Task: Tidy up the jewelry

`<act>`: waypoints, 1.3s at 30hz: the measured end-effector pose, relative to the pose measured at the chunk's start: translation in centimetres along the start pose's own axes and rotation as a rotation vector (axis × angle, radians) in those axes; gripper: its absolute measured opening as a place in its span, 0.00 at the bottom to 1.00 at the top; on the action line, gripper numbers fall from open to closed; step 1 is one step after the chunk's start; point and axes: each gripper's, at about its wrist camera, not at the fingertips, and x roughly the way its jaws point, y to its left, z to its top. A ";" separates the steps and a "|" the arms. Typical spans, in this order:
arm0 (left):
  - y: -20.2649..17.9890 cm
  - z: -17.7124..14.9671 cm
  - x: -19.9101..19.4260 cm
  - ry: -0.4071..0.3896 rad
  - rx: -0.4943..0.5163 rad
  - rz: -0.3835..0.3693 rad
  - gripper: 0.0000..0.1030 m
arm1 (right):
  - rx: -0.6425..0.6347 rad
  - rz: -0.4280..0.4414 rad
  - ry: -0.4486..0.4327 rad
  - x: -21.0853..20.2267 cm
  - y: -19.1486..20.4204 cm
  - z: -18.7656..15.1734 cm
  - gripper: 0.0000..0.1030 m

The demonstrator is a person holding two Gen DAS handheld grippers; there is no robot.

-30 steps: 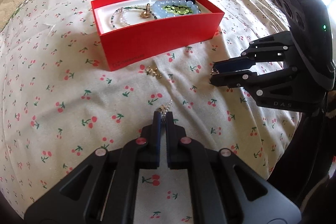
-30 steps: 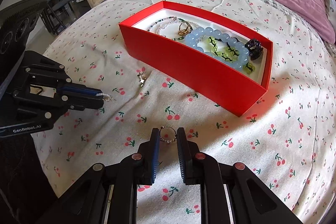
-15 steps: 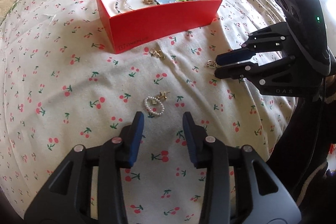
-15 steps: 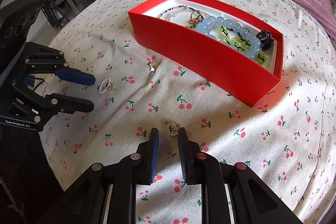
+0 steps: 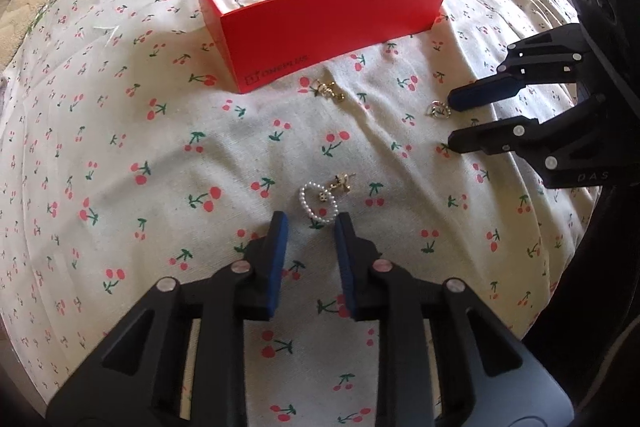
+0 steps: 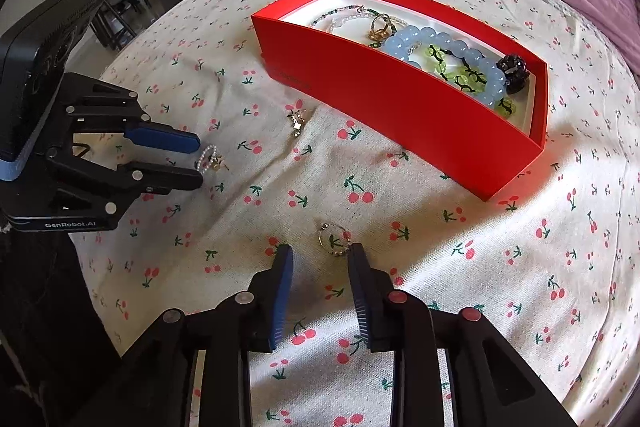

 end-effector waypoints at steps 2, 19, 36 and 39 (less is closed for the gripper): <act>0.6 -0.1 -0.1 0.007 -0.024 0.004 0.09 | 0.002 -0.003 -0.016 -0.2 0.0 0.0 0.58; 1.4 -1.3 -0.6 -0.034 0.049 -0.003 0.37 | -0.033 -0.051 -0.053 1.2 0.1 -0.1 0.55; 1.0 -0.8 -0.1 -0.058 0.011 0.011 0.21 | -0.017 -0.052 -0.042 1.3 -0.2 0.2 0.32; 1.6 -0.7 -0.1 -0.058 -0.016 0.012 0.13 | -0.015 -0.051 -0.041 1.2 -0.2 0.2 0.29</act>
